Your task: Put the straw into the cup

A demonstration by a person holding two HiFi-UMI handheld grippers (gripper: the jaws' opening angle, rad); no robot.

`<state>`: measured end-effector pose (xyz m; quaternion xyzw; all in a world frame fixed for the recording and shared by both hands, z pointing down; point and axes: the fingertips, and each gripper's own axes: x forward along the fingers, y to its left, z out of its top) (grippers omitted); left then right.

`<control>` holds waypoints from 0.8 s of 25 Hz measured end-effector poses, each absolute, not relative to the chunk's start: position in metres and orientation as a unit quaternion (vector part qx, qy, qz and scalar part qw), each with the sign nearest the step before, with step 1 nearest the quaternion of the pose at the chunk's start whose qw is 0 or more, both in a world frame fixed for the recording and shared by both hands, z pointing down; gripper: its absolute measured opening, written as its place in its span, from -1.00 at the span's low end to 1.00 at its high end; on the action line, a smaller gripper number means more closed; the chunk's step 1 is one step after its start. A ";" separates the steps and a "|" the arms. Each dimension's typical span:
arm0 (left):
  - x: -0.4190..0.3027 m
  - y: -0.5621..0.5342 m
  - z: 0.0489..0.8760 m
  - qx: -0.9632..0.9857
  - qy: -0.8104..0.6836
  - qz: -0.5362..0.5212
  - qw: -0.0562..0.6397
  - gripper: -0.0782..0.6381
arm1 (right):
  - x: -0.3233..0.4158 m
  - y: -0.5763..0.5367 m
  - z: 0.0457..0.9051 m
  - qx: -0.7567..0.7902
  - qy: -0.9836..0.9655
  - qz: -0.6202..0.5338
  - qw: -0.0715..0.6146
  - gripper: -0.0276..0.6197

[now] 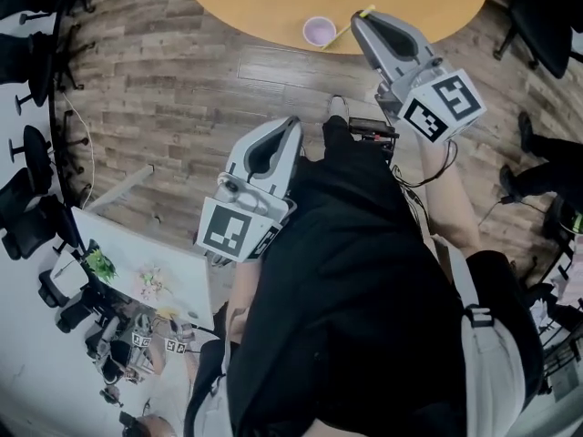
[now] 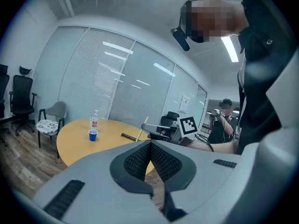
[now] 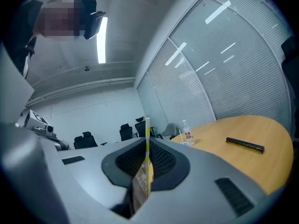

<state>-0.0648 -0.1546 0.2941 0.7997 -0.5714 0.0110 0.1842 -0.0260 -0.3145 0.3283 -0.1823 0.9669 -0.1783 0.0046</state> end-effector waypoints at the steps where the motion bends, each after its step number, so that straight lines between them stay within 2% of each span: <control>1: -0.064 -0.155 0.296 0.797 -0.574 0.013 0.187 -0.75 | -0.029 -0.318 0.332 -0.181 0.967 -0.179 0.003 -0.81; 20: -0.082 -0.169 0.307 0.768 -0.601 0.016 0.219 -0.75 | -0.068 -0.360 0.427 -0.190 0.955 -0.217 -0.070 -0.81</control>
